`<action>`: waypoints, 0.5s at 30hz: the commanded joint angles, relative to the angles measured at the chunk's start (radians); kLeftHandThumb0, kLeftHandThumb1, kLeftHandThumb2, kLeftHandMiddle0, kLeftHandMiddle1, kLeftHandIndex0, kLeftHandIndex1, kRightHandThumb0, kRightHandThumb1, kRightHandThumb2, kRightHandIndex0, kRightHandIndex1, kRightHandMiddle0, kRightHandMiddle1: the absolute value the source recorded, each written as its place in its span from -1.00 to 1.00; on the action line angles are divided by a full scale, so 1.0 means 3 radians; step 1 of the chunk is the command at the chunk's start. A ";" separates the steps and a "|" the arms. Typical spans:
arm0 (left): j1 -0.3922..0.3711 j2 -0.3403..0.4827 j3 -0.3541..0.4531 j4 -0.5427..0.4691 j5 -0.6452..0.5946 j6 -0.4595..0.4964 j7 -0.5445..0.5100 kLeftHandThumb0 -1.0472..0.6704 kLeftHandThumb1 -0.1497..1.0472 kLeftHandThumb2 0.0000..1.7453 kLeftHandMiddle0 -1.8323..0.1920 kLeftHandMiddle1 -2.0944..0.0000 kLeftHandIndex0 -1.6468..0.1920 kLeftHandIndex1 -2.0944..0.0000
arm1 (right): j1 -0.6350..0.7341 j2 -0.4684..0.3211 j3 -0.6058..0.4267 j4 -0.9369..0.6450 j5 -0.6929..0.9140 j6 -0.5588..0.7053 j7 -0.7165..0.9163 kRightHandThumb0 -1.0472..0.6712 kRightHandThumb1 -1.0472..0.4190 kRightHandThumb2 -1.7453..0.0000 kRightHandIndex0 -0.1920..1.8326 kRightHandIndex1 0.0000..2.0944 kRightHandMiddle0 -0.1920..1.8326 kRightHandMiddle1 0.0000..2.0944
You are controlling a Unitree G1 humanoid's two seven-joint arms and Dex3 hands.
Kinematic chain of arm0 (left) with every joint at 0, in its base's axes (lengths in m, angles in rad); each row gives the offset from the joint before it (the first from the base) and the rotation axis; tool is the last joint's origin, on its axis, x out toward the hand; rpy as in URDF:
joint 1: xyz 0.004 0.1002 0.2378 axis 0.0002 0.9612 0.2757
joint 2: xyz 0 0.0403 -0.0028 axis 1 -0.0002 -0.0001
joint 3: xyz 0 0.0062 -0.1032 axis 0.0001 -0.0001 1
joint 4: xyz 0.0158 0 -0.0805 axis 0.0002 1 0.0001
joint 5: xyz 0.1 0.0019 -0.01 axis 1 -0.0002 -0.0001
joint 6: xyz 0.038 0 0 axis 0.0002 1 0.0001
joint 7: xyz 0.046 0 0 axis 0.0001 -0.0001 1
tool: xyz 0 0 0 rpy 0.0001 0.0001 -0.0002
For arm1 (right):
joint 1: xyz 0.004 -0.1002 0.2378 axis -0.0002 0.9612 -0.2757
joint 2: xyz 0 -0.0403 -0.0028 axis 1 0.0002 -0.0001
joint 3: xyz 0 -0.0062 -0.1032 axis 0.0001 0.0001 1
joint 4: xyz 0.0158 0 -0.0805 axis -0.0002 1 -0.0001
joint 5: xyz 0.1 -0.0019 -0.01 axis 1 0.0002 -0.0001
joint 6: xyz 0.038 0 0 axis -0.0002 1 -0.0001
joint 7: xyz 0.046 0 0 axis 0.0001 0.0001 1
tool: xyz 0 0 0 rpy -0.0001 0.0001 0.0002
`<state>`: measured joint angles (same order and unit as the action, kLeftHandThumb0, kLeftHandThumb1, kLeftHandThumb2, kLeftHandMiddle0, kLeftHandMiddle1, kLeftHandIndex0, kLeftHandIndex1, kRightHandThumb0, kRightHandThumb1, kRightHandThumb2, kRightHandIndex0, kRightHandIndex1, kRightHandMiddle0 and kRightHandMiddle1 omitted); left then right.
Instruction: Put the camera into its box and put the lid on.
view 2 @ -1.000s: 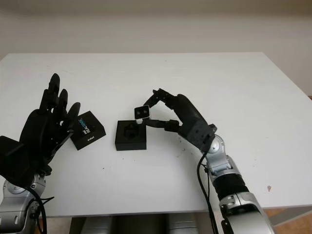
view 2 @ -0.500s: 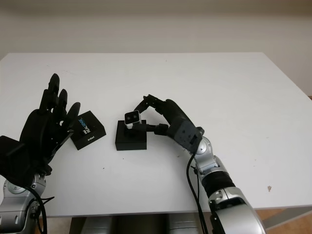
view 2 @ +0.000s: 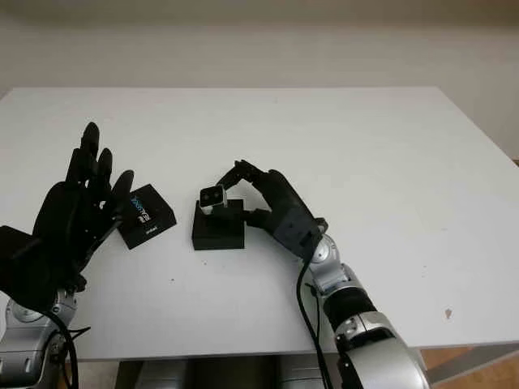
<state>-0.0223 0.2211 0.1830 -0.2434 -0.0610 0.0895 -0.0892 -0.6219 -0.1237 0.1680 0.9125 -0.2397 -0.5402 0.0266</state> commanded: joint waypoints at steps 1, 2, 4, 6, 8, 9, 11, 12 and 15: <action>0.0006 -0.0006 0.0015 -0.0033 -0.0025 -0.0025 -0.0009 -0.49 1.00 -0.57 0.93 0.95 0.95 0.95 | 0.0023 0.0039 -0.0022 0.0000 0.0007 -0.0042 -0.0050 -0.40 -0.99 0.94 -0.60 -0.95 -0.43 0.49; 0.0007 -0.0009 0.0016 -0.0033 -0.0029 -0.0027 -0.0010 -0.49 1.00 -0.57 0.93 0.95 0.95 0.95 | 0.0037 0.0044 -0.0021 -0.0006 0.0005 -0.0039 -0.0070 -0.40 -0.99 0.93 -0.60 -0.95 -0.44 0.49; 0.0009 -0.0006 0.0012 -0.0031 -0.0021 -0.0032 -0.0007 -0.48 1.00 -0.57 0.93 0.95 0.95 0.95 | 0.0061 0.0059 -0.0030 -0.0015 0.0020 -0.0041 -0.0089 -0.40 -1.00 0.93 -0.61 -0.96 -0.46 0.50; 0.0009 -0.0004 0.0013 -0.0018 -0.0020 -0.0046 -0.0010 -0.48 1.00 -0.57 0.93 0.95 0.95 0.95 | 0.0090 0.0068 -0.0033 -0.0037 0.0021 -0.0047 -0.0113 -0.39 -1.00 0.93 -0.61 -0.96 -0.46 0.51; 0.0007 -0.0004 0.0015 -0.0009 -0.0023 -0.0056 -0.0012 -0.48 1.00 -0.57 0.93 0.95 0.95 0.95 | 0.0110 0.0070 -0.0031 -0.0046 0.0011 -0.0069 -0.0143 -0.39 -1.00 0.93 -0.61 -0.96 -0.47 0.52; 0.0007 -0.0003 0.0016 -0.0006 -0.0028 -0.0055 -0.0016 -0.49 1.00 -0.57 0.93 0.95 0.95 0.95 | 0.0120 0.0069 -0.0029 -0.0052 0.0008 -0.0073 -0.0153 -0.39 -1.00 0.93 -0.61 -0.96 -0.47 0.52; 0.0007 0.0001 0.0018 -0.0007 -0.0033 -0.0050 -0.0022 -0.49 1.00 -0.57 0.93 0.95 0.95 0.95 | 0.0138 0.0065 -0.0027 -0.0064 0.0008 -0.0079 -0.0161 -0.38 -1.00 0.93 -0.61 -0.95 -0.47 0.53; 0.0007 0.0002 0.0019 -0.0008 -0.0033 -0.0050 -0.0023 -0.49 1.00 -0.57 0.93 0.95 0.95 0.95 | 0.0144 0.0061 -0.0027 -0.0069 0.0013 -0.0075 -0.0154 -0.38 -1.00 0.93 -0.61 -0.95 -0.47 0.53; 0.0017 0.0004 0.0015 -0.0018 -0.0014 -0.0051 -0.0012 -0.49 1.00 -0.56 0.93 0.95 0.95 0.95 | 0.0161 0.0039 -0.0025 -0.0098 0.0010 -0.0051 -0.0141 -0.37 -0.99 0.94 -0.60 -0.95 -0.47 0.52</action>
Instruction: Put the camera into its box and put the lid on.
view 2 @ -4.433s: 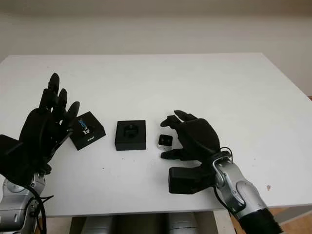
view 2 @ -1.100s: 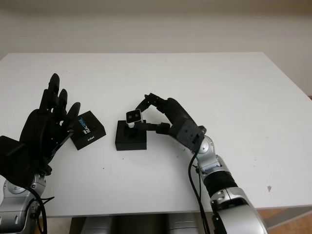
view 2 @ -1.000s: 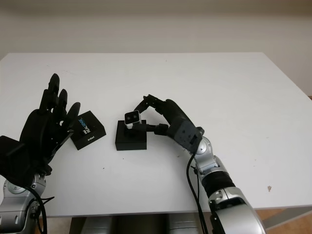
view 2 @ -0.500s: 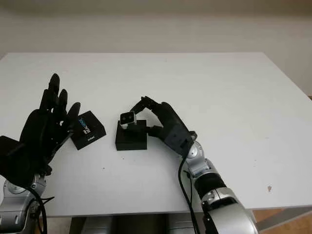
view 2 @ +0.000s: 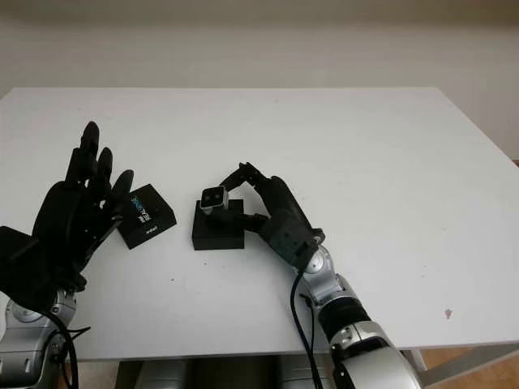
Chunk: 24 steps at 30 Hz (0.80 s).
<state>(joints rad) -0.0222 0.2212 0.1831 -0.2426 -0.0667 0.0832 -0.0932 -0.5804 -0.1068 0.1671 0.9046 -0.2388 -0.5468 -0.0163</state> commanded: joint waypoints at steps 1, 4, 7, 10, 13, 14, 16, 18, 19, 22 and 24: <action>0.0018 0.0001 0.0013 -0.0027 0.0011 -0.0020 0.0010 -0.49 1.00 -0.56 0.93 0.95 0.95 0.95 | 0.0027 -0.0024 -0.0021 -0.0080 0.0005 -0.0022 0.0006 -0.37 -0.99 0.94 -0.60 -0.95 -0.47 0.52; 0.0021 0.0002 0.0012 -0.0034 0.0014 -0.0008 0.0012 -0.49 1.00 -0.57 0.93 0.95 0.95 0.95 | 0.0036 -0.0041 -0.0027 -0.0091 0.0010 -0.0017 0.0024 -0.37 -0.98 0.94 -0.60 -0.95 -0.46 0.52; 0.0021 0.0000 0.0012 -0.0024 0.0017 -0.0023 0.0008 -0.49 1.00 -0.56 0.93 0.95 0.95 0.95 | 0.0042 -0.0062 -0.0031 -0.0093 0.0009 -0.0023 0.0038 -0.37 -0.98 0.94 -0.60 -0.95 -0.45 0.51; 0.0017 -0.0006 0.0010 -0.0024 0.0020 -0.0015 0.0011 -0.49 1.00 -0.56 0.93 0.95 0.95 0.95 | 0.0043 -0.0082 -0.0017 -0.0090 -0.0018 -0.0029 0.0028 -0.37 -0.98 0.94 -0.60 -0.95 -0.45 0.51; 0.0014 -0.0007 0.0013 -0.0023 0.0004 -0.0009 0.0002 -0.49 1.00 -0.57 0.93 0.95 0.95 0.95 | 0.0044 -0.0086 -0.0008 -0.0085 -0.0029 -0.0023 0.0049 -0.39 -0.98 0.94 -0.60 -0.95 -0.44 0.51; 0.0014 -0.0006 0.0015 -0.0019 0.0004 -0.0014 0.0001 -0.49 1.00 -0.57 0.93 0.95 0.95 0.95 | 0.0046 -0.0084 -0.0005 -0.0082 -0.0027 -0.0014 0.0070 -0.39 -0.98 0.94 -0.60 -0.95 -0.43 0.51; 0.0013 -0.0006 0.0015 -0.0013 0.0007 -0.0023 0.0003 -0.48 1.00 -0.57 0.93 0.95 0.95 0.95 | 0.0050 -0.0080 -0.0006 -0.0081 -0.0019 0.0005 0.0108 -0.40 -0.98 0.94 -0.60 -0.95 -0.42 0.51; 0.0015 -0.0006 0.0015 -0.0018 0.0016 -0.0022 0.0010 -0.49 1.00 -0.57 0.93 0.95 0.95 0.95 | 0.0052 -0.0074 -0.0002 -0.0072 -0.0021 0.0019 0.0137 -0.39 -0.98 0.94 -0.60 -0.95 -0.42 0.51; 0.0017 -0.0005 0.0015 -0.0020 0.0018 -0.0024 0.0011 -0.49 1.00 -0.57 0.93 0.95 0.95 0.95 | 0.0051 -0.0072 0.0001 -0.0066 -0.0026 0.0022 0.0145 -0.39 -0.98 0.94 -0.60 -0.95 -0.42 0.50; 0.0027 -0.0008 0.0017 -0.0029 0.0012 -0.0021 0.0009 -0.50 1.00 -0.57 0.93 0.95 0.95 0.95 | 0.0044 -0.0072 0.0017 -0.0050 -0.0050 0.0029 0.0155 -0.38 -0.98 0.94 -0.60 -0.95 -0.42 0.49; 0.0033 -0.0007 0.0016 -0.0033 0.0017 -0.0014 0.0012 -0.51 1.00 -0.57 0.93 0.95 0.95 0.95 | 0.0029 -0.0079 0.0043 -0.0018 -0.0105 0.0007 0.0115 -0.38 -0.98 0.94 -0.59 -0.94 -0.42 0.49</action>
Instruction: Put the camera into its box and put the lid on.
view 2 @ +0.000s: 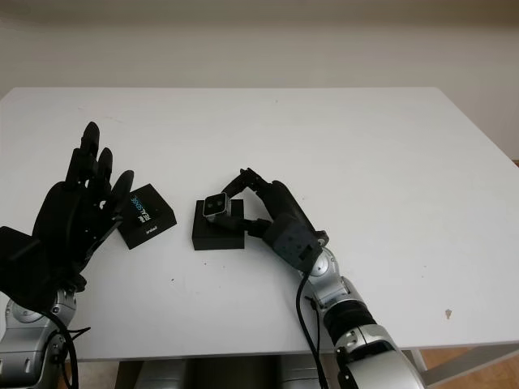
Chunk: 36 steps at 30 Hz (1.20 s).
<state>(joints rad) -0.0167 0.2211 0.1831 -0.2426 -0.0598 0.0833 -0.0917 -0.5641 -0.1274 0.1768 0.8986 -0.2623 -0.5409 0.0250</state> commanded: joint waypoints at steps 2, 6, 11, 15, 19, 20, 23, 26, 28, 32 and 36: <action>0.0019 -0.0013 0.0016 -0.0042 -0.0010 0.0001 0.0014 -0.51 1.00 -0.57 0.93 0.95 0.95 0.95 | -0.0036 -0.0001 0.0017 0.0024 -0.0038 -0.0014 -0.0037 -0.39 -0.97 0.94 -0.59 -0.94 -0.41 0.49; 0.0021 -0.0014 0.0009 -0.0040 -0.0019 -0.0013 0.0006 -0.50 1.00 -0.57 0.94 0.95 0.96 0.95 | -0.0054 0.0035 0.0007 0.0062 0.0001 -0.0001 -0.0007 -0.38 -0.97 0.94 -0.59 -0.95 -0.41 0.49; 0.0024 -0.0013 0.0015 -0.0036 -0.0049 -0.0017 -0.0011 -0.48 1.00 -0.57 0.94 0.95 0.96 0.95 | -0.0078 0.0063 0.0018 0.0111 0.0001 -0.0014 -0.0013 -0.38 -0.97 0.94 -0.59 -0.95 -0.42 0.49; 0.0032 0.0002 0.0010 -0.0033 -0.0042 -0.0028 -0.0015 -0.48 1.00 -0.56 0.95 0.95 0.97 0.96 | -0.0106 0.0082 0.0042 0.0164 -0.0044 -0.0022 -0.0076 -0.38 -0.96 0.94 -0.58 -0.94 -0.42 0.49; 0.0030 -0.0007 0.0017 -0.0024 -0.0057 -0.0033 -0.0018 -0.48 1.00 -0.57 0.94 0.95 0.97 0.95 | -0.0138 0.0100 0.0051 0.0227 -0.0065 -0.0042 -0.0119 -0.37 -0.97 0.94 -0.59 -0.95 -0.42 0.49; 0.0032 -0.0009 0.0016 -0.0028 -0.0057 -0.0029 -0.0016 -0.48 1.00 -0.57 0.94 0.95 0.97 0.95 | -0.0145 0.0099 0.0057 0.0230 -0.0077 -0.0036 -0.0128 -0.37 -0.97 0.94 -0.59 -0.95 -0.43 0.49; 0.0034 -0.0007 0.0015 -0.0030 -0.0056 -0.0024 -0.0016 -0.49 1.00 -0.57 0.94 0.95 0.96 0.95 | -0.0158 0.0106 0.0068 0.0244 -0.0112 -0.0023 -0.0164 -0.37 -0.97 0.94 -0.58 -0.94 -0.43 0.48; 0.0033 -0.0008 0.0014 -0.0025 -0.0063 -0.0031 -0.0021 -0.49 1.00 -0.58 0.94 0.95 0.96 0.95 | -0.0160 0.0113 0.0077 0.0248 -0.0128 -0.0030 -0.0174 -0.38 -0.97 0.94 -0.59 -0.95 -0.43 0.49; 0.0035 -0.0007 0.0011 -0.0031 -0.0059 -0.0030 -0.0019 -0.48 1.00 -0.58 0.94 0.95 0.96 0.95 | -0.0160 0.0103 0.0096 0.0246 -0.0138 -0.0042 -0.0134 -0.40 -0.96 0.94 -0.61 -0.96 -0.49 0.44; 0.0035 -0.0011 0.0008 -0.0037 -0.0040 -0.0030 -0.0002 -0.48 1.00 -0.57 0.94 0.95 0.96 0.95 | -0.0170 -0.0027 0.0257 0.0202 -0.0342 -0.0052 -0.0067 -0.52 -0.90 0.94 -0.79 -0.97 -0.71 -0.14; 0.0037 -0.0014 0.0018 -0.0035 -0.0072 -0.0029 -0.0015 -0.49 1.00 -0.57 0.94 0.95 0.96 0.95 | -0.0162 -0.0105 0.0318 0.0175 -0.0448 -0.0101 -0.0088 -0.63 -0.86 0.94 -0.94 -0.98 -0.77 -0.58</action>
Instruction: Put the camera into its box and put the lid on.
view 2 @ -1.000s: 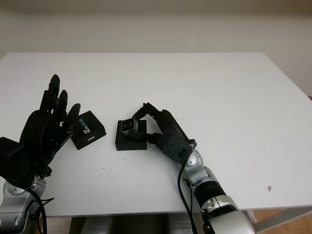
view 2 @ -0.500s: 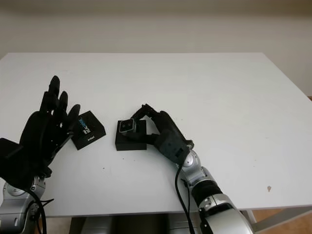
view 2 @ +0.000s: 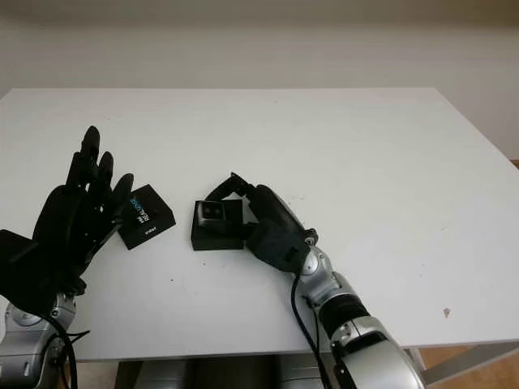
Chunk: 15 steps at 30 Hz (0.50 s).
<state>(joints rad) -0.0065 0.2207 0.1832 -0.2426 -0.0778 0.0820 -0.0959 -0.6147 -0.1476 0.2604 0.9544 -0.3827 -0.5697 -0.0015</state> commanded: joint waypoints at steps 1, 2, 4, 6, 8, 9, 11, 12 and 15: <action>0.0005 -0.0007 0.0015 -0.0038 -0.0003 -0.0019 0.0002 -0.49 1.00 -0.57 0.94 0.95 0.97 0.95 | 0.0007 -0.0059 0.0048 -0.0022 -0.0060 -0.0017 -0.0001 -0.63 -0.86 0.94 -0.96 -0.98 -0.77 -0.60; 0.0006 -0.0003 0.0013 -0.0042 0.0003 -0.0013 0.0006 -0.50 1.00 -0.57 0.94 0.95 0.96 0.95 | 0.0007 -0.0074 0.0054 -0.0031 -0.0066 -0.0025 -0.0001 -0.65 -0.85 0.94 -0.97 -0.98 -0.78 -0.63; 0.0003 0.0007 0.0010 -0.0040 0.0005 -0.0014 -0.0003 -0.50 1.00 -0.57 0.94 0.95 0.97 0.95 | 0.0011 -0.0107 0.0043 -0.0061 -0.0047 -0.0033 0.0029 -0.68 -0.85 0.94 -0.99 -0.98 -0.80 -0.67; 0.0000 0.0008 0.0010 -0.0040 0.0011 -0.0011 0.0003 -0.49 1.00 -0.57 0.94 0.95 0.97 0.95 | 0.0018 -0.0142 0.0018 -0.0104 -0.0021 -0.0026 0.0057 -0.68 -0.85 0.94 -1.00 -0.98 -0.80 -0.69; -0.0004 0.0007 0.0013 -0.0036 0.0013 -0.0008 0.0007 -0.50 1.00 -0.57 0.94 0.95 0.96 0.95 | 0.0024 -0.0164 -0.0002 -0.0141 -0.0002 -0.0006 0.0070 -0.67 -0.85 0.94 -1.00 -0.99 -0.80 -0.71; -0.0009 0.0007 0.0015 -0.0026 0.0007 -0.0019 0.0002 -0.49 1.00 -0.57 0.94 0.95 0.97 0.95 | 0.0028 -0.0170 -0.0018 -0.0159 0.0015 0.0007 0.0073 -0.66 -0.85 0.94 -1.00 -0.99 -0.79 -0.72; -0.0016 0.0013 0.0010 -0.0014 0.0016 -0.0034 -0.0003 -0.48 1.00 -0.56 0.94 0.95 0.97 0.95 | 0.0036 -0.0183 -0.0060 -0.0179 0.0077 0.0005 0.0087 -0.63 -0.83 0.94 -0.99 -0.98 -0.76 -0.72; -0.0019 0.0014 0.0007 -0.0012 0.0021 -0.0034 -0.0002 -0.47 1.00 -0.56 0.94 0.95 0.97 0.95 | 0.0039 -0.0193 -0.0072 -0.0192 0.0100 0.0013 0.0104 -0.62 -0.83 0.94 -0.99 -0.98 -0.75 -0.72; -0.0031 0.0008 0.0006 -0.0002 0.0019 -0.0038 -0.0005 -0.46 1.00 -0.55 0.94 0.95 0.96 0.95 | 0.0053 -0.0215 -0.0098 -0.0236 0.0138 0.0028 0.0136 -0.61 -0.83 0.94 -0.98 -0.97 -0.72 -0.74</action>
<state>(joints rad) -0.0065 0.2211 0.1831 -0.2423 -0.0722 0.0817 -0.0961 -0.6004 -0.2029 0.2415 0.9060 -0.3500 -0.5636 0.0369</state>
